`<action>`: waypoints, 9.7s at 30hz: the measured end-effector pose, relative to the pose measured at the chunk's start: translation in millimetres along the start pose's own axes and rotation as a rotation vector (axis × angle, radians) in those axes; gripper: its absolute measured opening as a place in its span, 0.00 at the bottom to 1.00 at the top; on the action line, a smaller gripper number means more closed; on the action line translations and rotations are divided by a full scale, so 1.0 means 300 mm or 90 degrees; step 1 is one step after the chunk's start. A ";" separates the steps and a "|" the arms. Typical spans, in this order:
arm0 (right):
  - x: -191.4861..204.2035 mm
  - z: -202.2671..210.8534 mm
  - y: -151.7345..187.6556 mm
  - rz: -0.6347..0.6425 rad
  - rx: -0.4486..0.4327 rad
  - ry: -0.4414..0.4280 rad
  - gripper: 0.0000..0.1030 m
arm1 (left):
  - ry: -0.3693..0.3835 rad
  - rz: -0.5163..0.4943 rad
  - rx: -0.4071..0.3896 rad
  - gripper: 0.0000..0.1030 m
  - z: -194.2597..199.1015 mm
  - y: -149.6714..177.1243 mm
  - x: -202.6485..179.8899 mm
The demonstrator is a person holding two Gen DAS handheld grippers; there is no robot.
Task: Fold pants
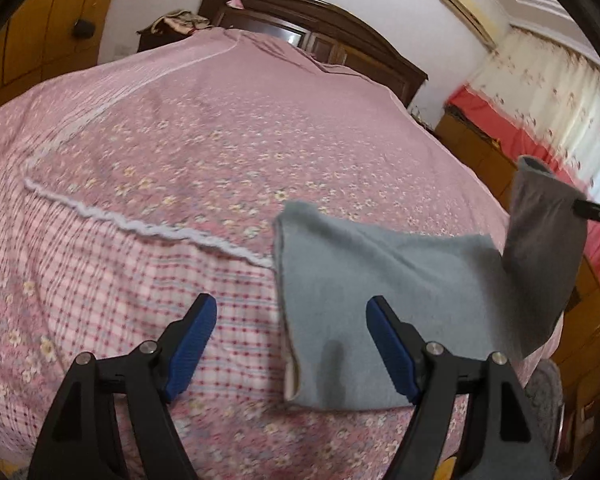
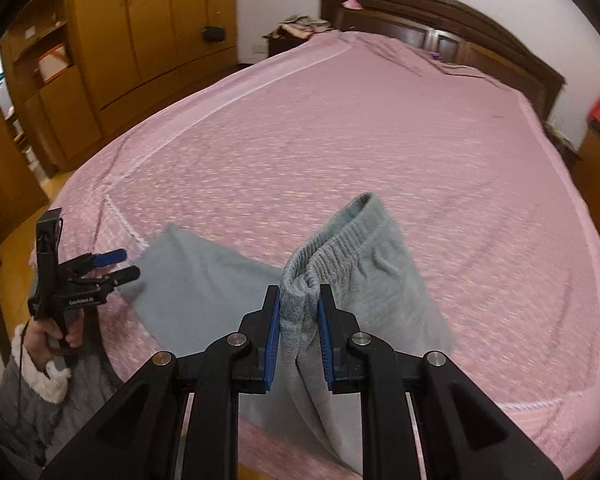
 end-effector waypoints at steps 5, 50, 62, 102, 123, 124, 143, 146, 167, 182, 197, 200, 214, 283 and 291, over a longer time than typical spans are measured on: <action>0.142 -0.117 -0.035 0.034 0.027 -0.021 0.18 | 0.013 0.015 -0.019 0.80 0.059 0.016 0.043; 0.740 -0.426 0.017 0.264 -0.030 -0.006 0.18 | 0.089 0.196 -0.043 0.82 0.213 0.088 0.331; 0.804 -0.447 0.100 0.312 -0.068 -0.013 0.44 | 0.098 0.206 -0.041 0.82 0.218 0.088 0.361; -0.146 -0.296 0.515 -0.410 -0.181 -0.183 0.07 | -0.005 -0.195 -0.006 0.66 -0.093 0.128 -0.483; -0.112 -0.301 0.537 -0.328 -0.180 -0.094 0.02 | -0.055 -0.196 -0.035 0.61 -0.125 0.193 -0.359; -0.115 -0.307 0.537 -0.328 -0.183 -0.097 0.02 | -0.055 -0.196 -0.036 0.62 -0.124 0.198 -0.358; -0.142 -0.227 0.568 -0.370 -0.222 -0.187 0.14 | -0.050 -0.182 -0.033 0.72 -0.102 0.190 -0.353; -0.186 -0.184 0.557 -0.382 -0.251 -0.197 0.14 | -0.044 -0.174 -0.033 0.72 -0.093 0.188 -0.350; -0.531 -0.416 0.343 -0.552 -0.175 -0.369 0.00 | -0.106 -0.083 -0.025 0.72 -0.198 -0.105 -0.143; -0.626 -0.190 0.508 -0.507 -0.280 -0.300 0.17 | -0.157 -0.134 -0.038 0.71 -0.152 -0.053 -0.181; -0.453 -0.302 0.692 -0.504 -0.194 -0.354 0.24 | -0.068 -0.072 -0.125 0.82 0.075 0.126 -0.194; -0.422 -0.313 0.702 -0.490 -0.177 -0.344 0.26 | -0.083 -0.085 -0.119 0.82 0.064 0.133 -0.202; -0.309 -0.355 0.915 -0.645 -0.258 -0.580 0.46 | -0.094 -0.098 -0.116 0.86 0.046 0.155 -0.226; 0.526 -0.333 0.160 0.407 -0.129 0.222 0.10 | 0.034 0.235 -0.187 0.88 0.336 0.201 0.226; 0.285 -0.227 0.030 0.131 -0.089 -0.121 0.10 | 0.102 0.201 -0.215 0.86 0.391 0.231 0.159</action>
Point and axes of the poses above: each gripper's, at about its wrist camera, not at the fingertips, and z roughly against the way its jaws point, x to its left, y to its underside, the point moved 8 cm from there along -z, roughly the way its jaws point, and after that the axes turned 8 degrees about x, right-handed, at the moved point
